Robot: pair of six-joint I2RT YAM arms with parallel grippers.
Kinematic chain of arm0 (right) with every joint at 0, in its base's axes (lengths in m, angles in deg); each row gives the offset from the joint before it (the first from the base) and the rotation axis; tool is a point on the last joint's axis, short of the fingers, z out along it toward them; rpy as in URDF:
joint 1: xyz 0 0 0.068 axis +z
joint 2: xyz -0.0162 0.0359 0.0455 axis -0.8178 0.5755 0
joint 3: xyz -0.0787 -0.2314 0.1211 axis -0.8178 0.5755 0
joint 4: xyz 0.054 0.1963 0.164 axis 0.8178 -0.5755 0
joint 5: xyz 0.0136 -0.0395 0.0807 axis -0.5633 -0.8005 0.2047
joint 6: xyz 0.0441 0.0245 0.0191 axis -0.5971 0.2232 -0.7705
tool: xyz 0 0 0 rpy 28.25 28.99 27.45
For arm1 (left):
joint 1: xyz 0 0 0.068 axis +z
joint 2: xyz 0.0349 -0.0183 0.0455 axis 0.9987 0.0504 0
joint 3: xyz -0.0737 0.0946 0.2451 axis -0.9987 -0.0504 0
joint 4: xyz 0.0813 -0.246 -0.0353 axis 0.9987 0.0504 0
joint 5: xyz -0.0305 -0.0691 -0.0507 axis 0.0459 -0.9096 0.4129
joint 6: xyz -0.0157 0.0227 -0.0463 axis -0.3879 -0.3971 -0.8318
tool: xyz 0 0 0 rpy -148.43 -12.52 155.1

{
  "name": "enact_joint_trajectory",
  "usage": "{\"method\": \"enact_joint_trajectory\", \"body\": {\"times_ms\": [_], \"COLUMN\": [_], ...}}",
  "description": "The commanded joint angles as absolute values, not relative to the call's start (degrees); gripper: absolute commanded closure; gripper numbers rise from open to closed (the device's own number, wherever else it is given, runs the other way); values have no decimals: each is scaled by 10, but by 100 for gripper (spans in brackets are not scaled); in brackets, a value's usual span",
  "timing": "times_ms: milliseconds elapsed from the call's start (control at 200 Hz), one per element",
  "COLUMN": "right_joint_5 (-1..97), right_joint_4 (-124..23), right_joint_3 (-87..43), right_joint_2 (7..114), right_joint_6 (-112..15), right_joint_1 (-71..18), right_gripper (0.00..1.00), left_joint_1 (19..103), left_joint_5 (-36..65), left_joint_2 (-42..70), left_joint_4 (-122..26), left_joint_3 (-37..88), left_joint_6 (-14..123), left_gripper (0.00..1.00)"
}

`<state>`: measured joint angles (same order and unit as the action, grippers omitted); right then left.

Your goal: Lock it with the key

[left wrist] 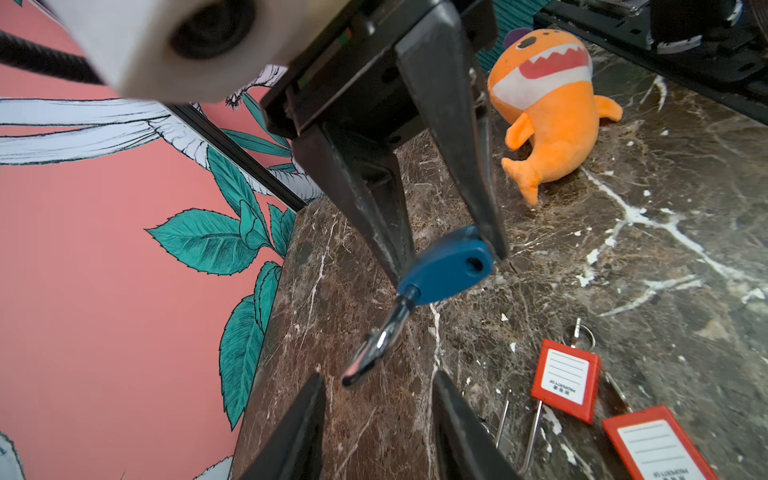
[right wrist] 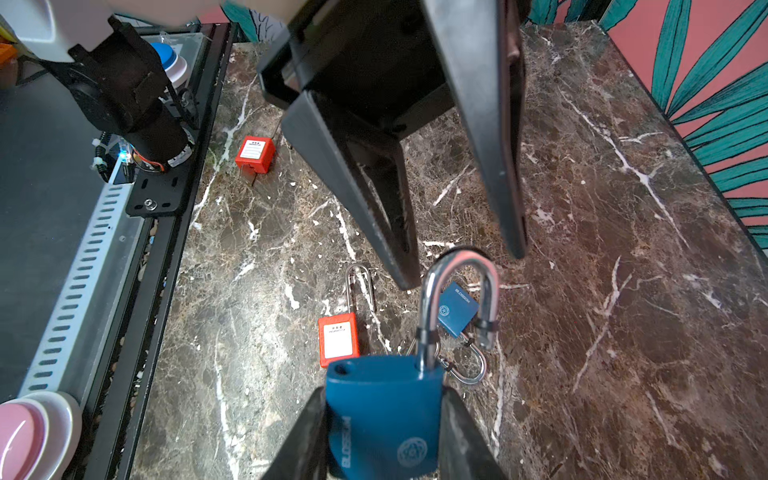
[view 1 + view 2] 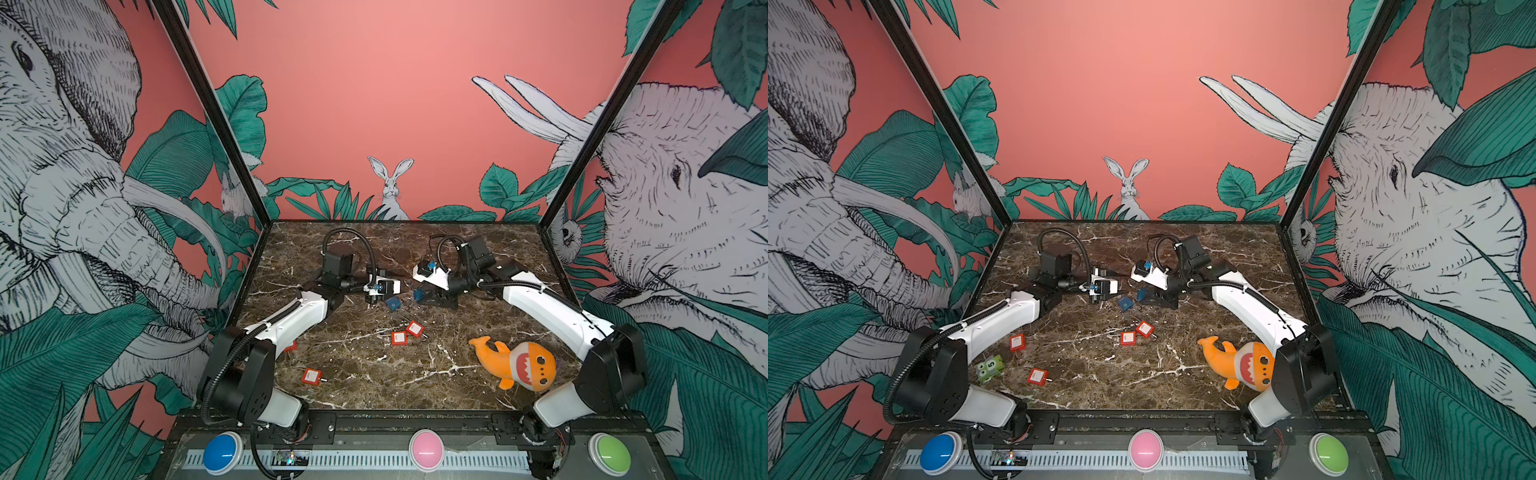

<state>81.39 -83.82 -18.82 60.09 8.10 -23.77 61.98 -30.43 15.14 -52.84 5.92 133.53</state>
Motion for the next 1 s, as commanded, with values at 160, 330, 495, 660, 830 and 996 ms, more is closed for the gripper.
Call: {"method": "enact_joint_trajectory", "body": {"times_ms": [160, 330, 495, 660, 830, 996], "right_joint_5": [839, 840, 836, 836, 834, 829], "right_joint_4": [-849, -859, -868, -884, -890, -885], "right_joint_3": [-207, -207, -229, -242, -246, -246], "right_joint_2": [604, 610, 613, 622, 628, 630], "right_joint_6": [109, 117, 132, 140, 145, 146], "right_joint_1": [-230, -226, -223, -223, -222, -221], "right_gripper": [91, 91, 89, 89, 89, 89], "left_joint_1": [607, 603, 601, 599, 598, 598], "left_joint_5": [-291, -292, -290, -296, -306, -317], "left_joint_2": [137, 129, 124, 123, 122, 128], "left_joint_4": [-486, -456, -454, -438, -424, -394], "left_joint_3": [79, 83, 79, 81, 90, 102], "left_joint_6": [1388, 1399, 1395, 1402, 1395, 1385], "left_gripper": [60, 71, 77, 85, 88, 95]}}
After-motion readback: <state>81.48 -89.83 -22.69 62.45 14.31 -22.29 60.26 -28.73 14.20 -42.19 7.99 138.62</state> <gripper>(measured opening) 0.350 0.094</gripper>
